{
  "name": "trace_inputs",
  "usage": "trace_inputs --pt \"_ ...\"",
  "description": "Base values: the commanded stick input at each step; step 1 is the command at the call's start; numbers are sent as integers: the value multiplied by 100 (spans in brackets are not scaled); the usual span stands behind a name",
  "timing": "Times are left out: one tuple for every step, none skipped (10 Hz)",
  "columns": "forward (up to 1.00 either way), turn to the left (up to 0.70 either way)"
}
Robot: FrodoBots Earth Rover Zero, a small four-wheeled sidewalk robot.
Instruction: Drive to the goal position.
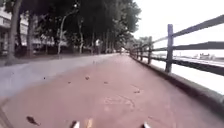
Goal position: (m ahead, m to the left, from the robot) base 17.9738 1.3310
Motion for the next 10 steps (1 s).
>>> trace_inputs --pt "70 0" --pt "70 0" --pt "70 0" --pt "70 0" --pt "70 0" --pt "70 0" --pt "70 0" --pt "70 0" --pt "70 0" --pt "70 0"
